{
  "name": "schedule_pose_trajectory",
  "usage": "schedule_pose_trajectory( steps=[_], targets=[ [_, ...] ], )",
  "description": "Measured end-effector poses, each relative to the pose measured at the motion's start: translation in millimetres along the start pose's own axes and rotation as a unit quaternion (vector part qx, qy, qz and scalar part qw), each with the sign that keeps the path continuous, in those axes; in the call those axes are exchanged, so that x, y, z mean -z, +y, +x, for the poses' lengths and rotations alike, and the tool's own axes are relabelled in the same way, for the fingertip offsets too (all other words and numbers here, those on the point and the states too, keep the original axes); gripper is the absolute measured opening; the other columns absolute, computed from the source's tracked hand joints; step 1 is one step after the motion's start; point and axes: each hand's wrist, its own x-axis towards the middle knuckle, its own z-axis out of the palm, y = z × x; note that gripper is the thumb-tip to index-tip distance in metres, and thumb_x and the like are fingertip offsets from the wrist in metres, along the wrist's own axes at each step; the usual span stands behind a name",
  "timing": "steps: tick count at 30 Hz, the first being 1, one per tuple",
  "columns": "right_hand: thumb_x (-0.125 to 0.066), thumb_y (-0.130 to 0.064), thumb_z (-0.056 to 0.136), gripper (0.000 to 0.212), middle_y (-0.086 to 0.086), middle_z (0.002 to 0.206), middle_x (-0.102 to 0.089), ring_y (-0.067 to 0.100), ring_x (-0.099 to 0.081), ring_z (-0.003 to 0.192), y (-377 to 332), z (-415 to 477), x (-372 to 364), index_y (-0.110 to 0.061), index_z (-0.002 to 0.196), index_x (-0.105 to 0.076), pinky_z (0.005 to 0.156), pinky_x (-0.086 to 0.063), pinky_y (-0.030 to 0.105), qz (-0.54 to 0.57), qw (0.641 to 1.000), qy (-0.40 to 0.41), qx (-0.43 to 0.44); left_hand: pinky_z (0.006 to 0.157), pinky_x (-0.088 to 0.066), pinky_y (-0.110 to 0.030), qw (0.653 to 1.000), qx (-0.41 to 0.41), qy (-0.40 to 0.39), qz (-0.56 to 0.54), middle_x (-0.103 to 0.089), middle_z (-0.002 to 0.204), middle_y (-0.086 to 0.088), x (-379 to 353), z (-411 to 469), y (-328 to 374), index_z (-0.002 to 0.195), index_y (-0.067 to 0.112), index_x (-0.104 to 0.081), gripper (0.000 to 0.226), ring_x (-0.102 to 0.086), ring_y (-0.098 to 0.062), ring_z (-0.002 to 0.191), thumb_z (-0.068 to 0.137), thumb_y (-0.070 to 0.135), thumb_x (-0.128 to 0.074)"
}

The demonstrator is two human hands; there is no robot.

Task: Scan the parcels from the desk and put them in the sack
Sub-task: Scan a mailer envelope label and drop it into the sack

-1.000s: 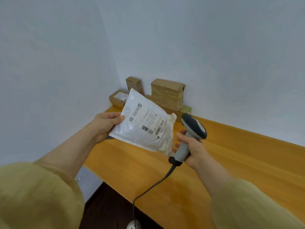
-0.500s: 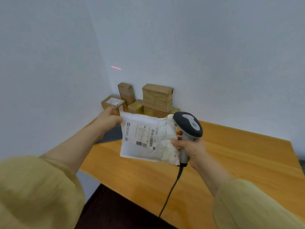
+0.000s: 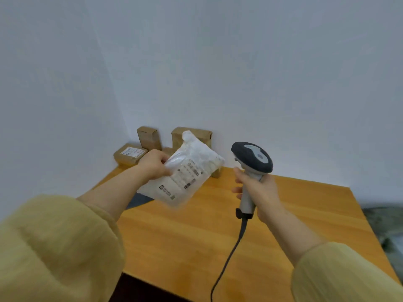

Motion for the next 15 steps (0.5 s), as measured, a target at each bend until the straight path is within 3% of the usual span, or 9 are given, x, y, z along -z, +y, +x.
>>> schedule_pose_trajectory(
  steps=[6, 12, 15],
  targets=[
    [-0.071, -0.013, 0.083, 0.011, 0.011, 0.057, -0.056, 0.019, -0.046, 0.043, -1.8, -20.8, -11.8, -0.005, 0.085, -0.063, 0.045, -0.041, 0.025, 0.018, 0.992, -0.112, -0.049, 0.084, -0.054, -0.044, 0.959, 0.097, 0.033, -0.263, -0.066, 0.106, -0.015, -9.1, 8.4, -1.8, 0.113, 0.003, -0.062, 0.032, -0.064, -0.032, 0.097, 0.082, 0.000, -0.070],
    [-0.071, -0.005, 0.080, 0.011, 0.008, 0.052, -0.051, 0.018, -0.041, 0.041, -1.0, -21.8, -19.7, -0.006, 0.078, -0.060, 0.044, -0.037, 0.025, 0.032, 0.989, -0.123, -0.074, 0.060, -0.053, -0.034, 0.937, 0.100, 0.026, -0.332, -0.066, 0.108, -0.013, -13.1, 18.4, -2.8, 0.118, 0.000, -0.060, 0.035, -0.064, -0.022, 0.077, 0.083, -0.002, -0.068],
    [-0.071, -0.004, 0.079, 0.013, 0.008, 0.052, -0.050, 0.018, -0.041, 0.041, -3.0, -20.4, -23.0, -0.006, 0.075, -0.059, 0.044, -0.037, 0.025, 0.050, 0.987, -0.127, -0.087, 0.059, -0.051, -0.032, 0.937, 0.093, 0.034, -0.335, -0.066, 0.110, -0.015, -16.1, 22.0, -2.3, 0.119, -0.001, -0.060, 0.036, -0.063, -0.021, 0.078, 0.083, -0.003, -0.067]
  ],
)
